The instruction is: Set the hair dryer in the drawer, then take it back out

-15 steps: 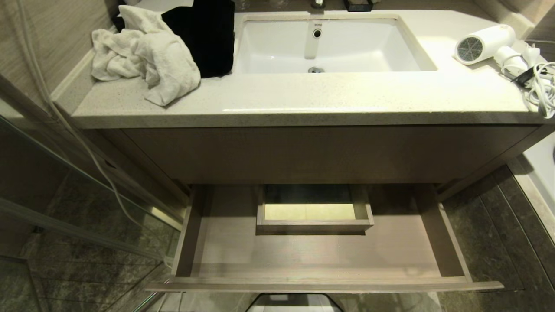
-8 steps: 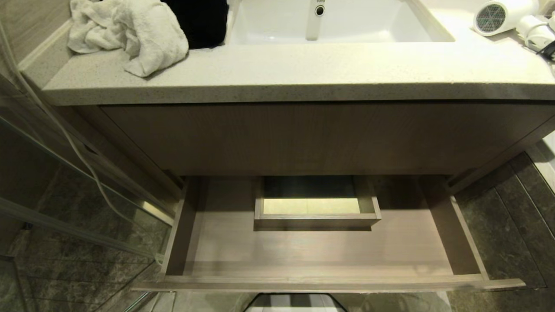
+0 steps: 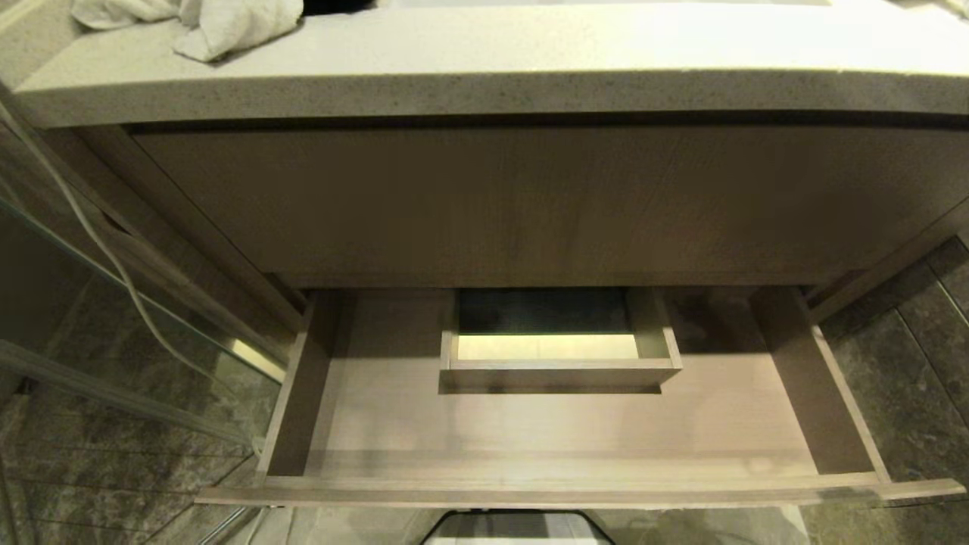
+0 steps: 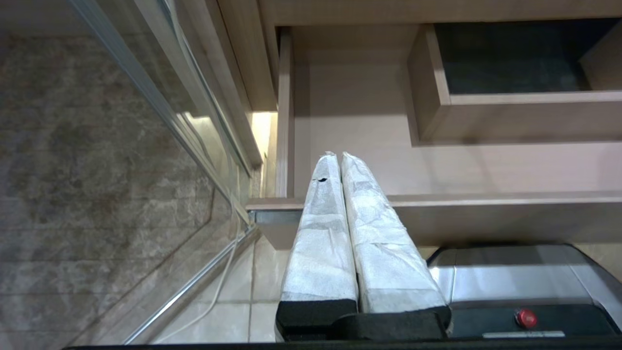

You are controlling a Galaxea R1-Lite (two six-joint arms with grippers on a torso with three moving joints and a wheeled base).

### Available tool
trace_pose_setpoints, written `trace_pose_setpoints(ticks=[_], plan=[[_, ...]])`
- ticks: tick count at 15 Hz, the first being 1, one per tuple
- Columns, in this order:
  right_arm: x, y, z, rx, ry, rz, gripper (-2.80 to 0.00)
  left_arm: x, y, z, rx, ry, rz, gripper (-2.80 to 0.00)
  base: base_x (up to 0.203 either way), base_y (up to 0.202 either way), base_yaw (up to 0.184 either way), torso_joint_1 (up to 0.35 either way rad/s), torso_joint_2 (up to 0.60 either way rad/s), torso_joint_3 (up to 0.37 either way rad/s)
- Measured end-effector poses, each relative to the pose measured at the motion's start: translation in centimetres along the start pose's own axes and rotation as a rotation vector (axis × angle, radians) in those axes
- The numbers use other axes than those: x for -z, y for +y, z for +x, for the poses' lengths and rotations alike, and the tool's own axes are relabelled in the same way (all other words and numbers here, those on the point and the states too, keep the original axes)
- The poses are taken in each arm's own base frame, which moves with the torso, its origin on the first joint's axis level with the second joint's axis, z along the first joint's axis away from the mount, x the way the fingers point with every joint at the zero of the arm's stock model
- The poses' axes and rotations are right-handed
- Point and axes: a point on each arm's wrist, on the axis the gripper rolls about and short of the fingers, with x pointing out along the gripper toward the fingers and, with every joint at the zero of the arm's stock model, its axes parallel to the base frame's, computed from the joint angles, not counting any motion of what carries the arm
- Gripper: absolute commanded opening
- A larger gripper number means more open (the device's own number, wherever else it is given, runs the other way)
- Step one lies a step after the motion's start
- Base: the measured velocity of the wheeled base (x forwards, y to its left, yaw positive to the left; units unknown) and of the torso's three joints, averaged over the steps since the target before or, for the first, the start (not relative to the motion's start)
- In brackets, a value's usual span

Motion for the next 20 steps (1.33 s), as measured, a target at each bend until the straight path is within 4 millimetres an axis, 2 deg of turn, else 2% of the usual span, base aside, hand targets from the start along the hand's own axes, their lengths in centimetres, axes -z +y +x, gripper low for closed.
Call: trace_pose_setpoints(ticks=[11,16,20], plan=[[0.32,0.53,-0.28,-0.001,0.004,0.003,-2.8,0.03,0.0,0.0,0.0,0.002,-0.001,-2.8,0.0,0.0,0.0,-0.064,0.34,0.266],[0.49,0.77,-0.38,-0.001,0.006,0.005,-2.8,0.02,0.0,0.0,0.0,0.002,0.0,-2.8,0.0,0.0,0.0,0.09,0.1,0.182],[0.68,0.94,-0.36,-0.004,0.008,0.005,-2.8,0.02,0.0,0.0,0.0,0.001,-0.001,-2.8,0.0,0.0,0.0,0.014,0.04,0.045]])
